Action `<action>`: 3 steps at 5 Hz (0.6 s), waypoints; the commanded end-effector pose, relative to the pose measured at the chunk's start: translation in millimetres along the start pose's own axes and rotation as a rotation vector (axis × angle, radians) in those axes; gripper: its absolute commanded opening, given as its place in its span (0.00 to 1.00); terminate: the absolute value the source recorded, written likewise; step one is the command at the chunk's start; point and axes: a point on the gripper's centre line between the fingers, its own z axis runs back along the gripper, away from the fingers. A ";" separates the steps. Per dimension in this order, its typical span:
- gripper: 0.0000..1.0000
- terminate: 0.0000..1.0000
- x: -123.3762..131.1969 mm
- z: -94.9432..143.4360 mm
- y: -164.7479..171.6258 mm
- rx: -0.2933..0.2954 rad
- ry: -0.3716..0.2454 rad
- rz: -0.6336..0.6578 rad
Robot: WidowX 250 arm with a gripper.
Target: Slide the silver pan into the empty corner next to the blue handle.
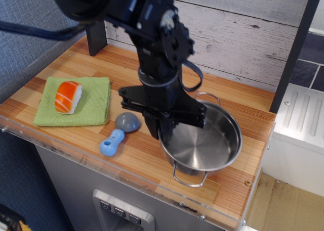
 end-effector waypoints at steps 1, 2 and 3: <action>0.00 0.00 -2.1 -12.8 -5.8 -0.012 0.003 -0.054; 0.00 0.00 -3.6 -19.1 -4.1 -0.019 0.012 -0.032; 0.00 0.00 -0.9 -28.7 -4.0 -0.023 0.032 -0.041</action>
